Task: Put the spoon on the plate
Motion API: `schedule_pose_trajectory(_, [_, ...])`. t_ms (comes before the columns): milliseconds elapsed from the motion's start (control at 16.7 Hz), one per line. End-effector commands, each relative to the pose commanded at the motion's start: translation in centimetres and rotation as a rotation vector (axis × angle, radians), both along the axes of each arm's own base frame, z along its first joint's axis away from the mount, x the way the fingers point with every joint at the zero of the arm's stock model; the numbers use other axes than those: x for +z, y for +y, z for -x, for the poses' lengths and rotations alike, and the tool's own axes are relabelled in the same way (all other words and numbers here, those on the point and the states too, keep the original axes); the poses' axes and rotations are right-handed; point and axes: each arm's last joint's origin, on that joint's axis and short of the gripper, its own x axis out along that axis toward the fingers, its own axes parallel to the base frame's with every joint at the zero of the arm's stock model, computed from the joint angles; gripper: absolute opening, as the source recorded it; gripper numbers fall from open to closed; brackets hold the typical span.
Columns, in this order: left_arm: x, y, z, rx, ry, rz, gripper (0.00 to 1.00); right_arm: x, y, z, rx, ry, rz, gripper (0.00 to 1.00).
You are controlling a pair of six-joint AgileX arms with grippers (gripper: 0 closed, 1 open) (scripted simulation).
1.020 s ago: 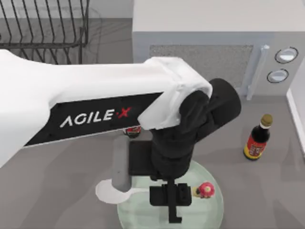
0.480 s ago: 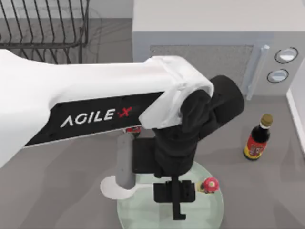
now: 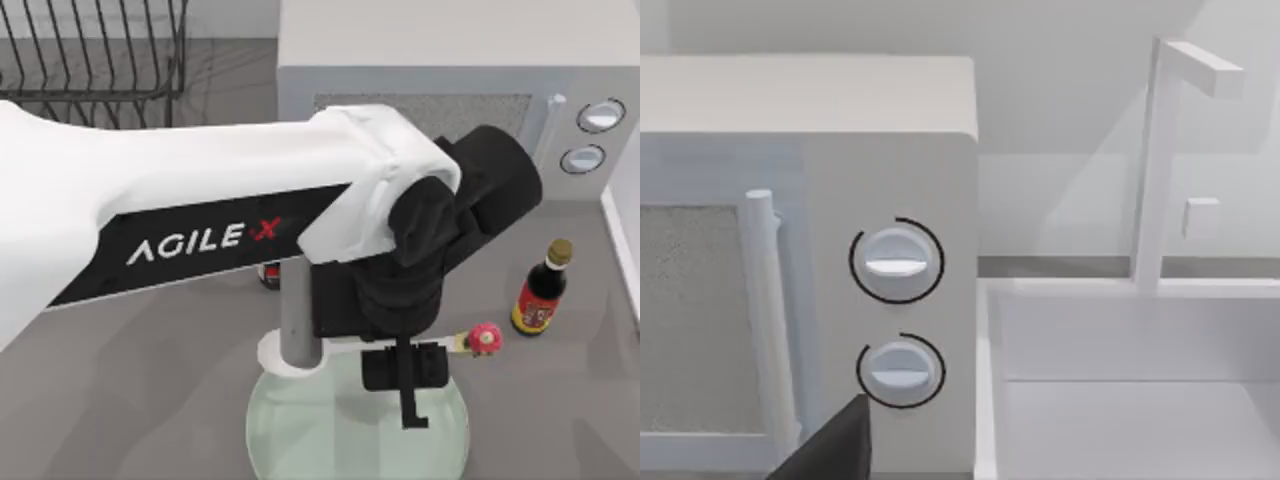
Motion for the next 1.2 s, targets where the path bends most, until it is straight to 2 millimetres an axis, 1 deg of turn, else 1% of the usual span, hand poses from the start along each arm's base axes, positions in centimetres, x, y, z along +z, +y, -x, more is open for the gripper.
schedule_pose_trajectory(300, [0.4, 0.0, -0.6, 0.009, -0.041, 0.048, 0.0, 0.0, 0.0, 0.0, 0.0, 0.0, 0.0, 1.0])
schedule_pose_trajectory(540, [-0.3, 0.5, -0.4, 0.011, -0.011, 0.036, 0.0, 0.0, 0.0, 0.0, 0.0, 0.0, 0.0, 1.0])
schedule_pose_trajectory(720, [-1.6, 1.1, 0.0, 0.005, 0.044, -0.005, 0.0, 0.0, 0.0, 0.0, 0.0, 0.0, 0.0, 1.0])
schedule_pose_trajectory(1080, [-5.5, 2.1, 1.2, -0.003, 0.175, -0.132, 0.0, 0.0, 0.0, 0.0, 0.0, 0.0, 0.0, 1.0])
schedule_pose_trajectory(1200, [-5.9, 2.2, 1.3, -0.003, 0.184, -0.142, 0.0, 0.0, 0.0, 0.0, 0.0, 0.0, 0.0, 1.0])
